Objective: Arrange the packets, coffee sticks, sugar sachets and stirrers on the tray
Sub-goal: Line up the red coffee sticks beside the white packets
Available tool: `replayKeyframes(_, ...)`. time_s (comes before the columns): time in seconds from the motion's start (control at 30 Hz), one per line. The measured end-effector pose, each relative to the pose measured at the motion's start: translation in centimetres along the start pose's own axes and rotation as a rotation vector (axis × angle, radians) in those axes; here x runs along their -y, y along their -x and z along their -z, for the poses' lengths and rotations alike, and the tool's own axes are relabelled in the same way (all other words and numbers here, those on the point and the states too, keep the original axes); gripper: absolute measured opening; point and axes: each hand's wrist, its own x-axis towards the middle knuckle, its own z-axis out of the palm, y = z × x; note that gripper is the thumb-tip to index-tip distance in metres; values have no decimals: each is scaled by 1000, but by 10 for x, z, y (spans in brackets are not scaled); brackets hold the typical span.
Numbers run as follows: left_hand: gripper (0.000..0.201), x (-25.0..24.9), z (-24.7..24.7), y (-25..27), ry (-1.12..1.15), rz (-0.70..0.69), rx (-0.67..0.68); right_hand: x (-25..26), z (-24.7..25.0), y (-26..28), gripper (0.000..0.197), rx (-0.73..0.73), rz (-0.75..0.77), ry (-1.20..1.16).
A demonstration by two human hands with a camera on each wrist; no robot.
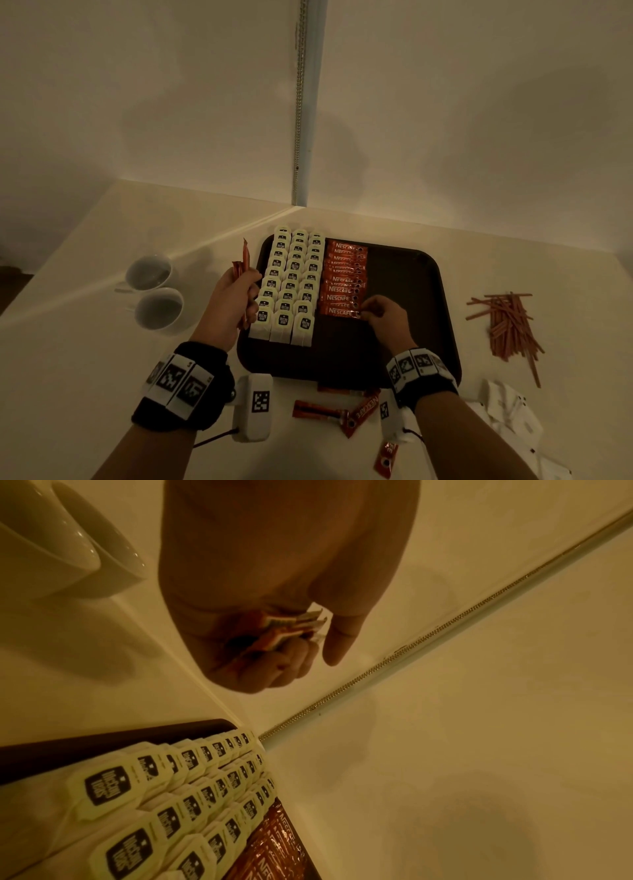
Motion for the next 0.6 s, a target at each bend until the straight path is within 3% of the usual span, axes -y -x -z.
replayKeyframes(0.6, 10, 2, -7, 4, -99, 19, 72, 3, -12, -9, 16, -70, -60, 74)
